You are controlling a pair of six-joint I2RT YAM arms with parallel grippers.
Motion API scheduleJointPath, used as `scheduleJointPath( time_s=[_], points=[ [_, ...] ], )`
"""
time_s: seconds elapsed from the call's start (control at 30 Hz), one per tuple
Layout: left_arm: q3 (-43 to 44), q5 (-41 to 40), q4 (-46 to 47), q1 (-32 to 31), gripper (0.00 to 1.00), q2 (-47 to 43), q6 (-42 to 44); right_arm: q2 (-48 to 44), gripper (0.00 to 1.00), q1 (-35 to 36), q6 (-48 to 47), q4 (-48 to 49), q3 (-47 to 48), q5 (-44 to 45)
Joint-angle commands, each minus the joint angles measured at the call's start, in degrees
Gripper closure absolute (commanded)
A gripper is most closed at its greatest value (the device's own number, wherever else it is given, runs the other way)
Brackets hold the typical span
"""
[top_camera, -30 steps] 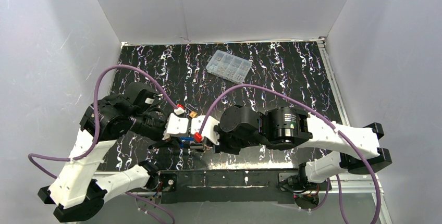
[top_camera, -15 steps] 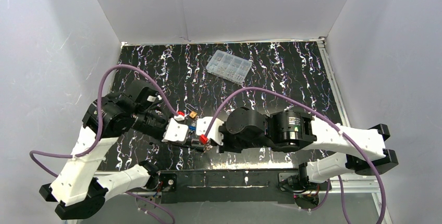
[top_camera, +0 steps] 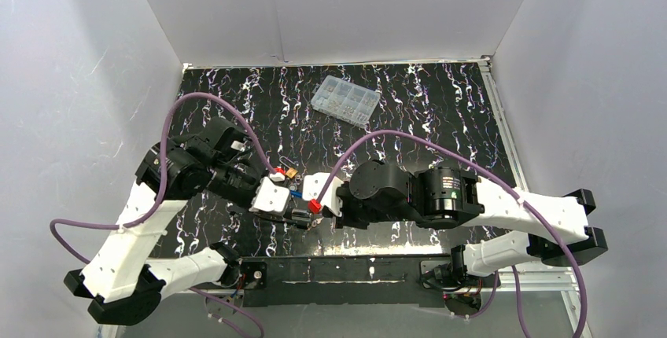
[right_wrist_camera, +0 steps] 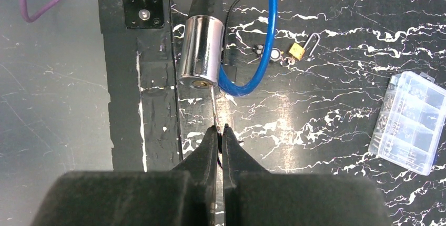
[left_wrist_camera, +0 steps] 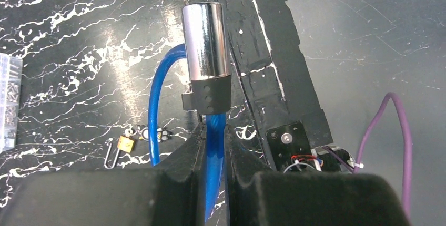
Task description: Unlock with the key
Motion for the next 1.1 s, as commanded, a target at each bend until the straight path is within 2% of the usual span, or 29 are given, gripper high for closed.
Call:
scheduleJointPath(
  time_s=[0.0, 0.57, 0.9, 1.07],
  points=[
    [-0.61, 2.53, -6.03, -0.27, 1.0, -0.43, -0.76, -1.59, 0.99, -0.45, 0.75, 5.05, -0.78, -0.91],
    [-2.2, 1.26, -1.63, -0.16, 1.0, -1.61, -5.45, -1.41, 0.99, -2.29, 4.78, 0.9, -0.9, -8.98],
    [-2.03, 1.82, -1.14, -0.15, 1.0, -1.32, -5.79, -0.97, 0.99, -3.65, 5.1, 1.97, -3.22, -9.64],
    [-1.96, 3.21, 0.06, -0.49, 1.0, 0.2, -6.78, -3.37, 0.99, -7.95, 7.01, 1.98, -6.25, -9.21]
  ],
)
